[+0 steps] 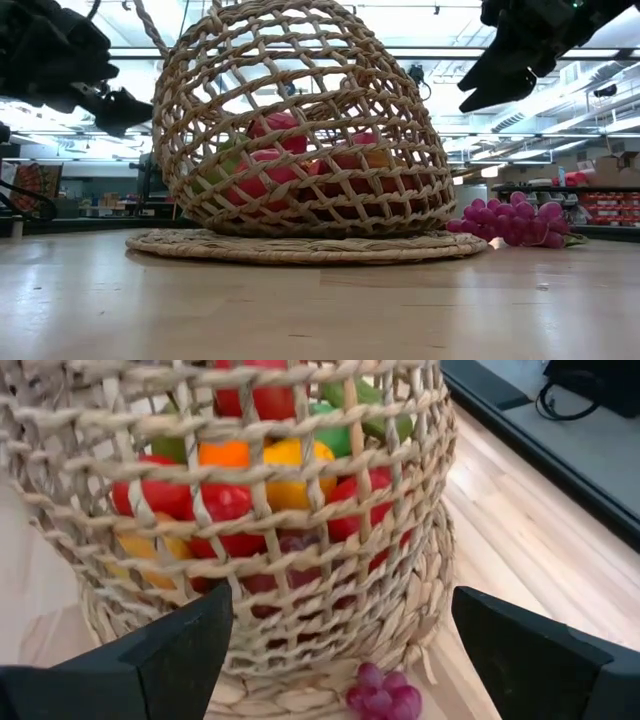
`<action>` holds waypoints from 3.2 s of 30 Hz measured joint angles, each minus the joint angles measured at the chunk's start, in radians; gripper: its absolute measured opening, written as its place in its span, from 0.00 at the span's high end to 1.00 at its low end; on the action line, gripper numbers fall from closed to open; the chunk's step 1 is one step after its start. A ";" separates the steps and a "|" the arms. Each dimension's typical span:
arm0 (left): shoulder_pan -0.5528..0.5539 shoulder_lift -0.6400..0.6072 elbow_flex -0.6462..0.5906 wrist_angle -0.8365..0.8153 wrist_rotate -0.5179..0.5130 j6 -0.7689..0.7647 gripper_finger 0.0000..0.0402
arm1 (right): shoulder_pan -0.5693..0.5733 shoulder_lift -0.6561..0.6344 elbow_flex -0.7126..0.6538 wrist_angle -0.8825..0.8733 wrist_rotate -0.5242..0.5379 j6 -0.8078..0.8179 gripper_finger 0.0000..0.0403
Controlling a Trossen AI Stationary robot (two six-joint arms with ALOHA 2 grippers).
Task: Build produce basket
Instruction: Put the purple grapes into the basket
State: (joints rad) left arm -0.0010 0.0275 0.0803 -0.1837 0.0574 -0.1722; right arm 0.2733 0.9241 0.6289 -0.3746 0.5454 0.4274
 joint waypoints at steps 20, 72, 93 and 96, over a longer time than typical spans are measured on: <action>-0.042 0.117 -0.003 0.012 -0.007 0.020 0.01 | 0.000 0.197 0.000 -0.031 -0.007 -0.011 0.06; -0.042 0.203 -0.004 0.177 -0.126 0.029 0.01 | -0.027 0.234 -0.363 0.285 -0.006 0.121 0.48; -0.042 0.203 -0.003 0.091 -0.126 0.018 0.30 | -0.028 0.233 0.142 -0.388 -0.014 0.119 0.52; -0.042 0.203 -0.003 0.080 -0.126 -0.001 0.41 | -0.028 0.233 0.208 -0.438 -0.012 0.100 0.52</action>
State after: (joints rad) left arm -0.0429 0.2310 0.0776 -0.1038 -0.0683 -0.1731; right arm 0.2451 1.1576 0.8372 -0.8123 0.5329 0.5278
